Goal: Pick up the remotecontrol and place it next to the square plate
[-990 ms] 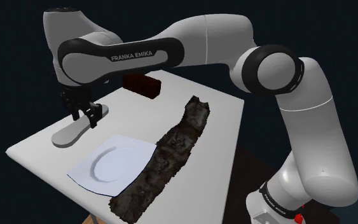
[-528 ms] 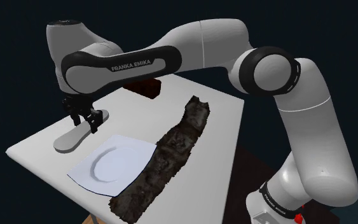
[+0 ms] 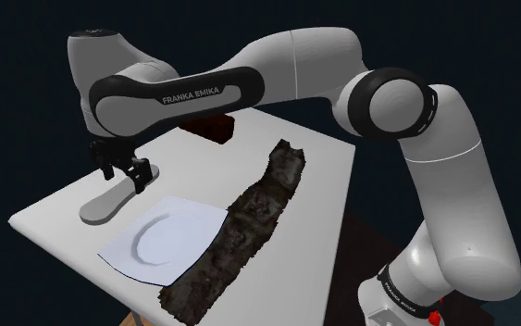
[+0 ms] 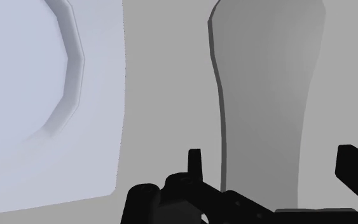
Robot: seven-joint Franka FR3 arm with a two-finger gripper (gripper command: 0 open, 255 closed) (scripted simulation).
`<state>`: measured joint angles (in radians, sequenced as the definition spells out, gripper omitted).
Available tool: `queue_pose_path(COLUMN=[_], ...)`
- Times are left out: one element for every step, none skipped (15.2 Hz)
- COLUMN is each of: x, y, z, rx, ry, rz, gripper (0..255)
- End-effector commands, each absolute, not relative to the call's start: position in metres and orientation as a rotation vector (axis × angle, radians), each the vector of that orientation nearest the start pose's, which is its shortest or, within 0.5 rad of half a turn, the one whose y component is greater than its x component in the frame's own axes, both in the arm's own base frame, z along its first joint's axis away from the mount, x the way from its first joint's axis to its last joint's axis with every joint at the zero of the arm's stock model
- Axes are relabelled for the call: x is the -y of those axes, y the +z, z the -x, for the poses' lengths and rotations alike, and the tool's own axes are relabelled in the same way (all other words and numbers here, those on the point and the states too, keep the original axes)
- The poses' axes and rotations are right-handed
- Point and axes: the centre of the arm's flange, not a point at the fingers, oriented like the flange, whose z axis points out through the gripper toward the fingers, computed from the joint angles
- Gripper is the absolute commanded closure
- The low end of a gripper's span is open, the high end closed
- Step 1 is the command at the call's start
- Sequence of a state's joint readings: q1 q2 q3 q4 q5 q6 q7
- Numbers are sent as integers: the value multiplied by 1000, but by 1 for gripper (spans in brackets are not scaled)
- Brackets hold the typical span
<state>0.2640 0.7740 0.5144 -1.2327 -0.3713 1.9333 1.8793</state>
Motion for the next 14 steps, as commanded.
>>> queue_pose_path(x=[-425,-425,-424,-424,-424,-424,-424,-424,-424,-424,-424,-424,-424,-424], y=[346,347,360,373,386,397,397,397,397,397,397,397,397,397], z=[-613,-613,-613,-613,-612,-612,-612,-612,-612,-612,-612,-612,-612,-612], rx=[-1633,-1633,-1633,-1633,-1633,-1633,-1633,-1633,-1633,-1633,-1633,-1633,-1633,-1633], ry=[-3,-3,-3,-3,-3,-3,-3,-3,-3,-3,-3,-3,-3,-3], rz=[2661,2661,2661,2661,2661,2661,2661,2661,2661,2661,2661,2661,2661,2661], gripper=[0,0,0,0,0,0,0,0,0,0,0,0,0,0])
